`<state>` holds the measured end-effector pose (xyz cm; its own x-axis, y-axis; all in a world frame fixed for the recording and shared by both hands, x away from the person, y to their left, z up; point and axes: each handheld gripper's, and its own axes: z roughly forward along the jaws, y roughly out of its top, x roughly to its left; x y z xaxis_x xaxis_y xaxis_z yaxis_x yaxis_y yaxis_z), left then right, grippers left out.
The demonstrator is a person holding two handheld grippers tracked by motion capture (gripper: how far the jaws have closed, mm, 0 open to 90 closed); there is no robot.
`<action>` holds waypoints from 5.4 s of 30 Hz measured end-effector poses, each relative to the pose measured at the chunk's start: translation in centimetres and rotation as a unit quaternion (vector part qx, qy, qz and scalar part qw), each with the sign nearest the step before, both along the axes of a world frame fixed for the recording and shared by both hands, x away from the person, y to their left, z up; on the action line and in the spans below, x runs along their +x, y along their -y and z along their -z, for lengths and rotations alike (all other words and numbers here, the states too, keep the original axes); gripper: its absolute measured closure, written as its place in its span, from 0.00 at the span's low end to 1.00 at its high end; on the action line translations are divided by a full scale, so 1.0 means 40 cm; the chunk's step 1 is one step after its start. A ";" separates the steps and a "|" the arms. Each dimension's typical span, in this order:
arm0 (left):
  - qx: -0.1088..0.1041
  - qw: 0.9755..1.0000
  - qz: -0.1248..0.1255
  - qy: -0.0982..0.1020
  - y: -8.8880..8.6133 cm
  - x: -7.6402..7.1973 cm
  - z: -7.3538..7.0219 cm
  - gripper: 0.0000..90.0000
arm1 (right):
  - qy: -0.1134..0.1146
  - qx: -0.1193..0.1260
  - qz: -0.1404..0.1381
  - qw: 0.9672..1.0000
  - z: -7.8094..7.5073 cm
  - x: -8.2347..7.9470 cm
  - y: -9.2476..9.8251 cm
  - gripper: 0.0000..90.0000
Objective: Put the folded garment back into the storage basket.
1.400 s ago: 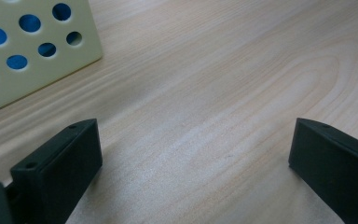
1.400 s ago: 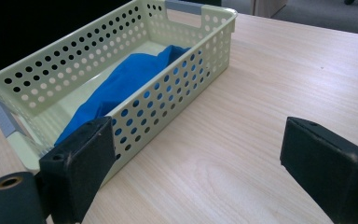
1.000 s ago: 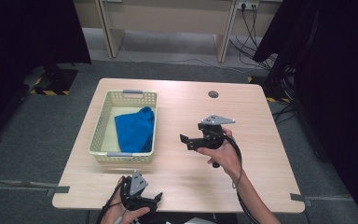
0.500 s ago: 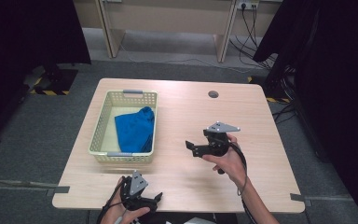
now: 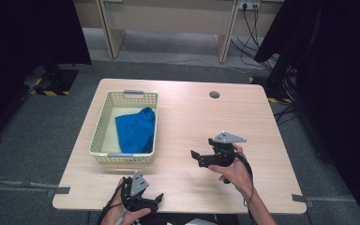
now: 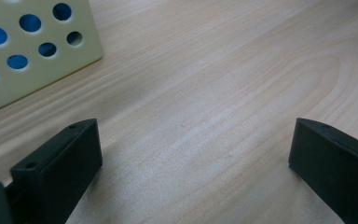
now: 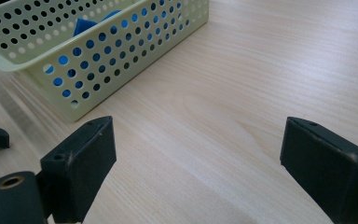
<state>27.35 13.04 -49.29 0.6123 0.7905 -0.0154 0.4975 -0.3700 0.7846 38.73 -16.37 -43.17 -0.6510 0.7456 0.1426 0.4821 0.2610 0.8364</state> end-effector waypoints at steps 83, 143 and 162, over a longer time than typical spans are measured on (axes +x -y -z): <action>0.001 1.000 0.001 -0.002 0.001 0.002 -0.001 0.02 | -0.023 -0.036 0.012 0.999 0.100 -0.162 0.109 0.11; 0.001 1.000 0.001 -0.001 0.000 0.001 0.000 0.02 | -0.022 -0.086 0.053 0.995 0.136 -0.271 0.208 0.06; 0.000 1.000 0.001 0.000 0.000 0.001 0.000 0.02 | -0.012 -0.094 0.070 0.993 0.141 -0.304 0.232 0.06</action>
